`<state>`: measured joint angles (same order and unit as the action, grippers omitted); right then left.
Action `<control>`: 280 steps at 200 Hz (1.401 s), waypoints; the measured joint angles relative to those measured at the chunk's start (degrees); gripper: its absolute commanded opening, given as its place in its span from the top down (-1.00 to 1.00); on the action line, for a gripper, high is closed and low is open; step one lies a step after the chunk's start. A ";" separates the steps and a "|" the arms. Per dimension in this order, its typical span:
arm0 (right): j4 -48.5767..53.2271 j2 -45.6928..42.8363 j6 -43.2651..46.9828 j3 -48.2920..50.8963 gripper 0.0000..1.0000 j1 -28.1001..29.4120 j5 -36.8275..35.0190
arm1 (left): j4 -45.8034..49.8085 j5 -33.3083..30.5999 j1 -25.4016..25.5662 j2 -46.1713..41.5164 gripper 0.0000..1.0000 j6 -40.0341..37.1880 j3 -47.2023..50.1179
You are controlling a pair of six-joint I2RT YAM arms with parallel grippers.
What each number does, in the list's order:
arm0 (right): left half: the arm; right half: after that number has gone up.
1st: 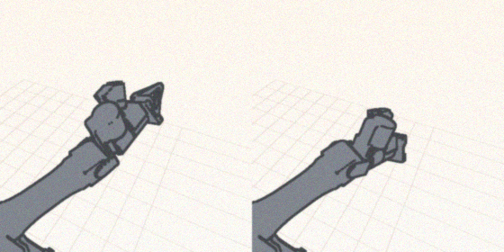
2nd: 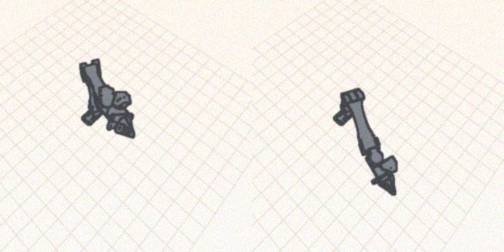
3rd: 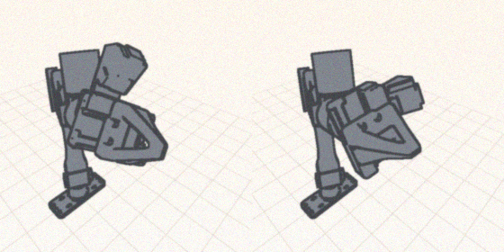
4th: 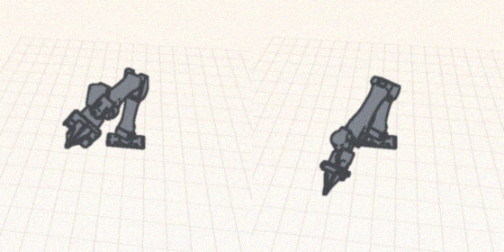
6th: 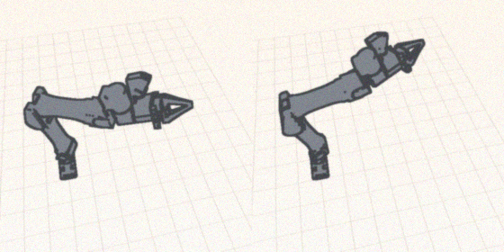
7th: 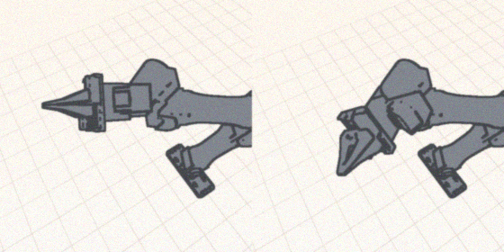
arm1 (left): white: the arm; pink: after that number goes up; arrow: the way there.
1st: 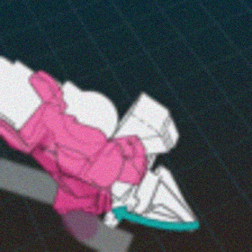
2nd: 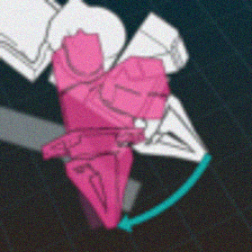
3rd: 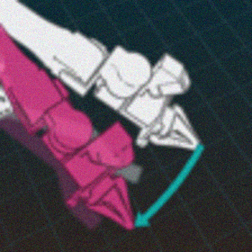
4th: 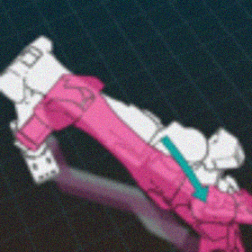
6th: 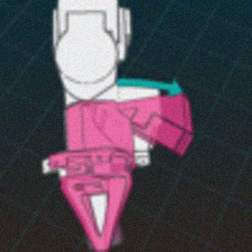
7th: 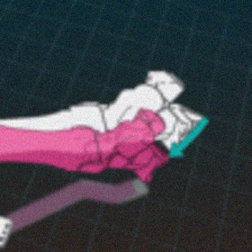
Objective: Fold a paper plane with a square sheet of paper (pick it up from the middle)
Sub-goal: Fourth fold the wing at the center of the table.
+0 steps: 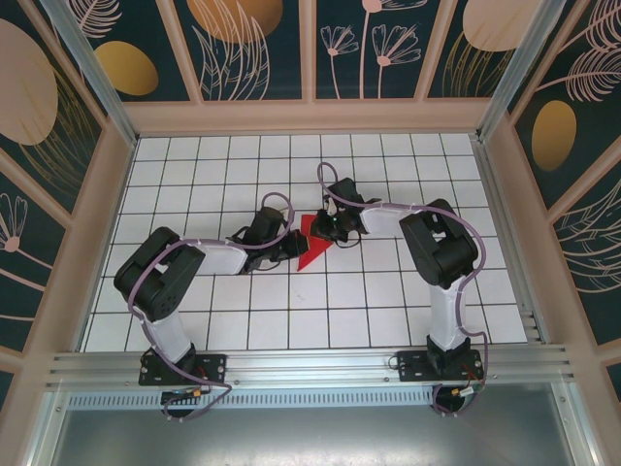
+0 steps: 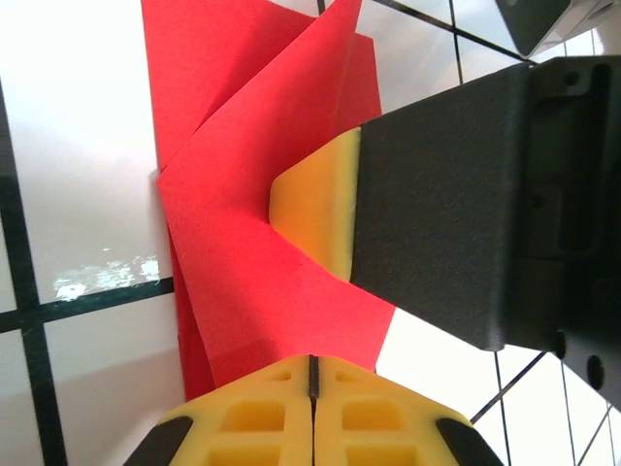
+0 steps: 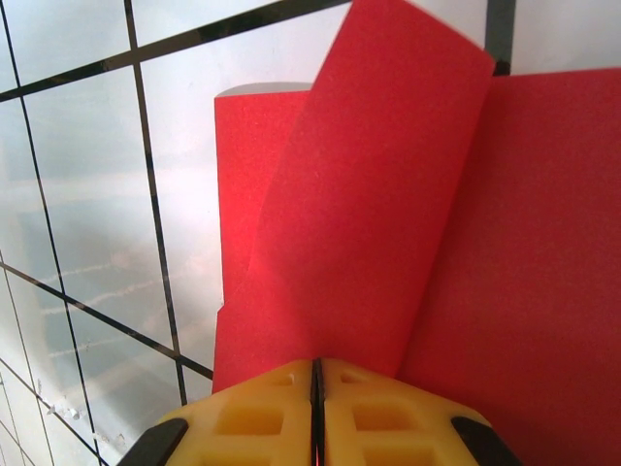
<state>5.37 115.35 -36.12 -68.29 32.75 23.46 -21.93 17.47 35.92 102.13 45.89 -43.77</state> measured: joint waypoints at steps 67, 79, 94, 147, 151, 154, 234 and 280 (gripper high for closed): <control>0.07 0.00 -0.22 -0.04 0.76 -0.04 -0.02 | 0.07 -0.39 0.02 2.03 0.98 -0.20 0.00; 0.04 0.00 -0.22 -0.04 0.76 -0.04 -0.04 | 0.02 -0.42 0.02 2.25 1.00 -0.22 0.00; 0.04 0.00 -0.22 -0.04 0.76 -0.04 -0.07 | -0.11 -0.42 0.02 2.47 1.00 -0.22 0.00; -0.09 -0.83 -0.20 0.39 0.74 -0.09 -1.05 | -0.59 -0.33 0.02 3.06 1.00 -0.24 0.00; -0.22 -1.18 -0.17 0.63 0.75 -0.11 -1.09 | -0.59 -0.33 0.02 3.06 1.00 -0.26 0.00; -0.35 -1.55 -0.17 0.94 0.74 -0.11 -1.25 | -0.59 -0.31 0.02 3.08 1.00 -0.28 0.00; -2.21 -5.68 -0.31 2.73 0.88 2.54 -1.27 | -1.68 0.04 -0.02 3.26 1.00 -0.68 0.37; -2.40 -3.74 -0.44 3.17 0.90 2.64 -1.29 | -1.88 0.07 -0.02 3.26 1.00 -0.68 0.48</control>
<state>2.96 111.61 -36.56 -65.12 35.40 22.17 -23.81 17.54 35.90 105.38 45.21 -43.29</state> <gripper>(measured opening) 0.071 0.070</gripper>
